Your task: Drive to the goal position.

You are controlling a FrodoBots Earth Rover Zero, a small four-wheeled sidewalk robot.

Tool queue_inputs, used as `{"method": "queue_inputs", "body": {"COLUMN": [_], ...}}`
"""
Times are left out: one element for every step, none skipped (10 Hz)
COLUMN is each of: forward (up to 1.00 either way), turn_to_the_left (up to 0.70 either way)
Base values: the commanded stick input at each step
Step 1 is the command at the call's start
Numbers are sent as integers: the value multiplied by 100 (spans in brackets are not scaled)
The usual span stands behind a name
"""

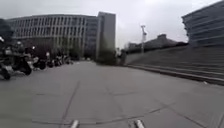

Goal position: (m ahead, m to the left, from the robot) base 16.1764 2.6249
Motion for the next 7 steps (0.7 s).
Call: {"method": "queue_inputs", "body": {"forward": [100, 100, 100, 100, 100, 100, 100], "turn_to_the_left": [6, 6, 6, 6, 6, 6, 6]}}
